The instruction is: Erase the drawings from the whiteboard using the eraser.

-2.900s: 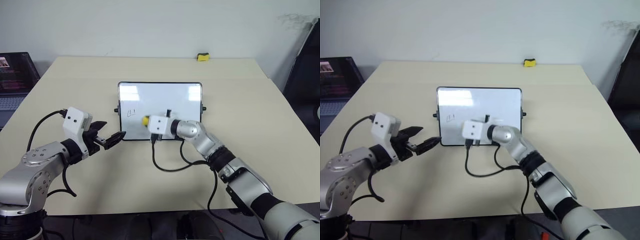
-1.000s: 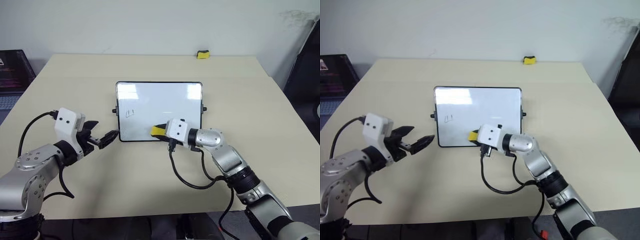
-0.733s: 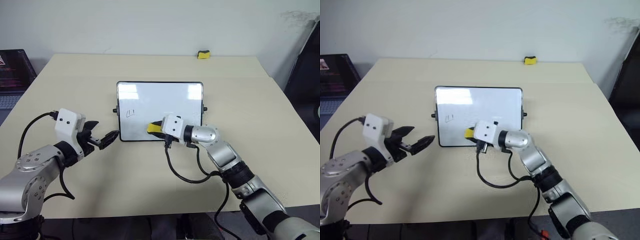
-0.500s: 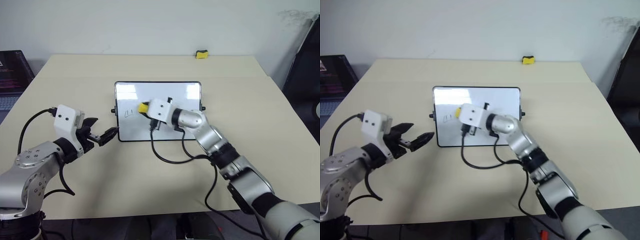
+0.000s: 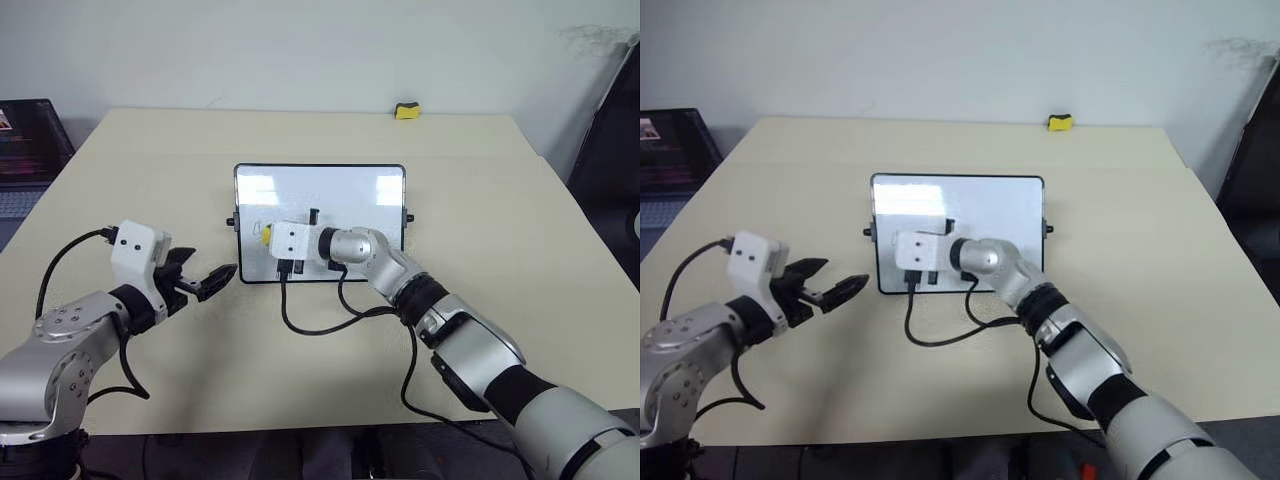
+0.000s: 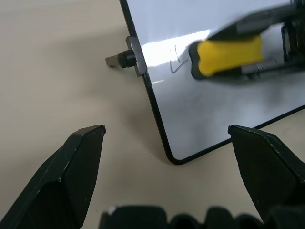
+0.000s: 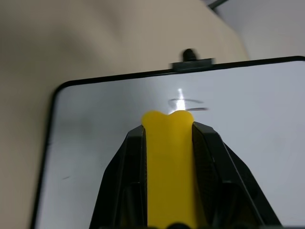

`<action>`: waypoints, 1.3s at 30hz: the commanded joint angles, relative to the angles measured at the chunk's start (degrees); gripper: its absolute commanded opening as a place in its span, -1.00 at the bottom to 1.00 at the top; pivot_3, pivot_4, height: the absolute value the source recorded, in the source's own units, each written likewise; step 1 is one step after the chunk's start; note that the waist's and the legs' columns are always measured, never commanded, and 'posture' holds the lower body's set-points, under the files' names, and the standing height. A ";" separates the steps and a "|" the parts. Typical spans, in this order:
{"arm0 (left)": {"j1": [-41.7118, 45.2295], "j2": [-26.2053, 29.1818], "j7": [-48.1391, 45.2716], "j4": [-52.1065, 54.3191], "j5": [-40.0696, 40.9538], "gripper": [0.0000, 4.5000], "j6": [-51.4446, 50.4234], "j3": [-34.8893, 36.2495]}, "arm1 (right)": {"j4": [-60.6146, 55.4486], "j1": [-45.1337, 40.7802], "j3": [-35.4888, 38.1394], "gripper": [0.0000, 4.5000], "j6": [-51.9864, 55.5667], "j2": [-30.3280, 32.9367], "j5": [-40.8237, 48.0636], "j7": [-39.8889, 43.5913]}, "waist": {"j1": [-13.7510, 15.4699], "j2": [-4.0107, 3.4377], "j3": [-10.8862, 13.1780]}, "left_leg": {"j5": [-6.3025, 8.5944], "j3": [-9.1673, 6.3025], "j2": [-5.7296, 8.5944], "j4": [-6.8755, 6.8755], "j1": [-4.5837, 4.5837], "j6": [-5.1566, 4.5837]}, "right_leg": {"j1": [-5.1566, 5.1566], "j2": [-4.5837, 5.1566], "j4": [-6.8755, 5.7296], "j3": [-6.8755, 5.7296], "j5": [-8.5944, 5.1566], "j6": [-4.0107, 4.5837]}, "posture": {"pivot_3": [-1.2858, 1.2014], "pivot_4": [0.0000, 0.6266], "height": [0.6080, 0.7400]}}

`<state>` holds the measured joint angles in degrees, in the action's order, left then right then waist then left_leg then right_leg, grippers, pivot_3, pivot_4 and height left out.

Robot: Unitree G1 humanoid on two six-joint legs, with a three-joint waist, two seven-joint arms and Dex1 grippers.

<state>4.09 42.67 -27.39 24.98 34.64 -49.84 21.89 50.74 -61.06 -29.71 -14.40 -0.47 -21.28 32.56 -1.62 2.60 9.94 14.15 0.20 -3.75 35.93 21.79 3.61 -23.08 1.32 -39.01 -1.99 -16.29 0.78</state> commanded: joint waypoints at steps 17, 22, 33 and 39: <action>-0.64 0.05 1.16 2.81 0.42 1.00 -0.20 1.68 | 4.40 -4.37 2.56 -0.56 -0.11 -5.71 -1.10 -6.88 | -0.14 0.03 -0.01 | -0.11 0.00 -0.05 -0.09 0.14 0.04 | -0.09 -0.02 0.16 0.00 0.07 0.07 | 0.03 -0.52 1.00; -0.84 0.22 1.07 2.74 0.60 1.00 -0.29 1.97 | 3.24 -1.30 -1.01 -0.56 2.13 -4.59 -2.61 1.36 | -0.05 0.00 0.00 | -0.11 -0.04 -0.04 -0.05 0.12 0.03 | -0.08 -0.01 0.07 0.00 0.07 0.07 | 0.03 -0.52 1.00; -0.24 0.45 0.69 2.33 0.57 1.00 -0.24 1.49 | 7.88 -9.39 5.18 -0.56 0.35 -7.70 -1.70 -15.93 | -0.05 -0.03 0.03 | -0.12 -0.03 -0.05 -0.02 0.13 0.04 | -0.08 -0.03 0.04 -0.08 0.09 0.10 | 0.03 -0.52 1.00; -0.34 0.30 0.77 2.59 0.64 1.00 -0.38 1.56 | 9.43 -6.72 1.79 -0.56 1.09 -7.58 -3.28 -8.98 | -0.05 0.02 0.00 | -0.11 -0.03 -0.05 -0.04 0.16 0.04 | -0.09 -0.02 0.13 -0.03 0.08 0.09 | 0.03 -0.52 1.00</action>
<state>3.06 42.56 -26.72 25.43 35.06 -50.65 22.06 60.61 -68.17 -26.94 -13.24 -8.01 -23.78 21.04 -1.67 2.62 9.94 14.04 0.17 -3.80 35.89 21.96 3.65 -23.17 1.30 -38.88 -2.02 -16.20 0.87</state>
